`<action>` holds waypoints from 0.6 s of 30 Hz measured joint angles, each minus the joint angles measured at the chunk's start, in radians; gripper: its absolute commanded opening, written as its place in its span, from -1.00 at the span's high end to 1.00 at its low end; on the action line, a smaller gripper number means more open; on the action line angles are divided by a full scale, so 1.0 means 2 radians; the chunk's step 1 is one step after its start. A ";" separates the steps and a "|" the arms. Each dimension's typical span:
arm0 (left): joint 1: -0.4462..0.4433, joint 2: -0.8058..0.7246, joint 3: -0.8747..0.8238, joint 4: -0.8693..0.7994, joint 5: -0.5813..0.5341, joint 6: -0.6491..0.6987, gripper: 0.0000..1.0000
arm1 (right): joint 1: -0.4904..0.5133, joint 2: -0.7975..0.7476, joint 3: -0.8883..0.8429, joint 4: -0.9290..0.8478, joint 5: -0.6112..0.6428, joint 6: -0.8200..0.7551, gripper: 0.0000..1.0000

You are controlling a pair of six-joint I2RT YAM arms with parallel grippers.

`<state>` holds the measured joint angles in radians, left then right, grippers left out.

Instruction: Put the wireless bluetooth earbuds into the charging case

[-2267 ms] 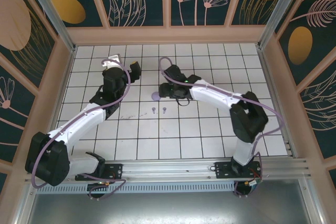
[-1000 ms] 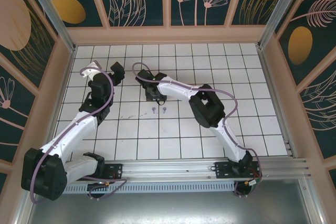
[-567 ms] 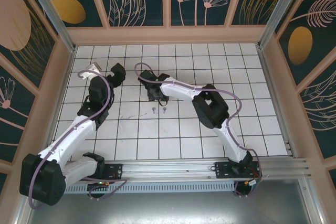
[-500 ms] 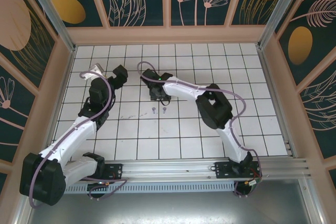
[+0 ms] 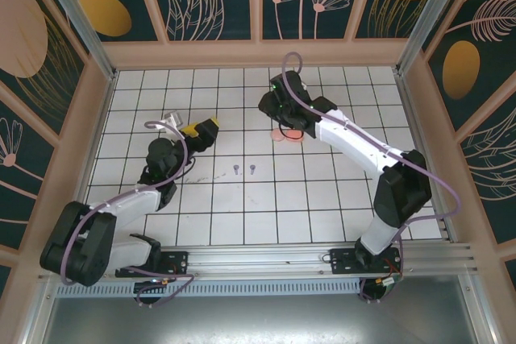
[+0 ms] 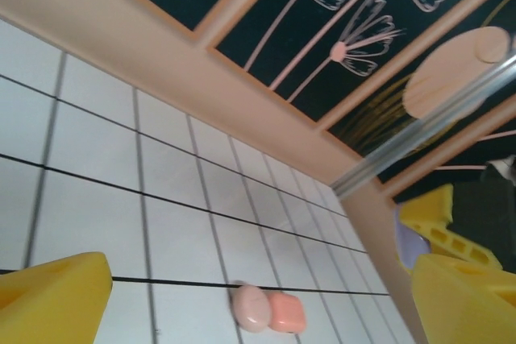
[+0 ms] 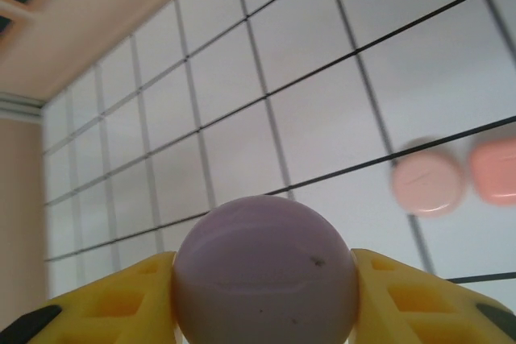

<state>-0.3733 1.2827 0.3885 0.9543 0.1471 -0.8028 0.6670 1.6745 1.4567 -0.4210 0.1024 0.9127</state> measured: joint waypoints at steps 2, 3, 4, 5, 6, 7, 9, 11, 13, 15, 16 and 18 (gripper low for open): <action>-0.015 0.018 -0.002 0.036 0.003 -0.008 -0.89 | 0.002 0.000 -0.005 0.021 -0.013 0.026 0.34; -0.022 0.028 -0.002 0.054 0.003 -0.011 -0.87 | 0.003 0.000 -0.009 0.030 -0.019 0.038 0.34; -0.031 0.039 -0.002 0.074 0.005 -0.015 -0.85 | 0.005 0.000 -0.014 0.038 -0.027 0.051 0.34; -0.037 0.050 -0.002 0.091 0.006 -0.018 -0.83 | 0.006 0.000 -0.017 0.043 -0.031 0.061 0.34; -0.045 0.062 -0.002 0.110 0.007 -0.022 -0.82 | 0.007 0.000 -0.020 0.048 -0.038 0.072 0.34; -0.052 0.076 -0.002 0.127 0.010 -0.026 -0.79 | 0.009 0.000 -0.021 0.051 -0.041 0.080 0.34; -0.063 0.100 -0.001 0.153 0.015 -0.034 -0.73 | 0.013 0.000 -0.021 0.056 -0.047 0.090 0.34; -0.070 0.121 0.001 0.175 0.017 -0.042 -0.67 | 0.018 0.000 -0.020 0.060 -0.049 0.098 0.34; -0.074 0.145 0.004 0.202 0.018 -0.053 -0.61 | 0.023 0.000 -0.020 0.064 -0.052 0.103 0.34; -0.076 0.163 0.007 0.225 0.018 -0.062 -0.52 | 0.026 0.000 -0.019 0.066 -0.052 0.108 0.34; -0.076 0.171 0.009 0.236 0.018 -0.066 -0.46 | 0.028 0.000 -0.019 0.067 -0.052 0.110 0.34; -0.079 0.183 0.015 0.255 0.019 -0.073 -0.38 | 0.030 0.000 -0.018 0.067 -0.052 0.112 0.34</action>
<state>-0.5308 1.6493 0.4179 1.4635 0.1848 -0.9497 0.7277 1.6752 1.4204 -0.2871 -0.0021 1.1358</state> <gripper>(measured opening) 0.722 0.460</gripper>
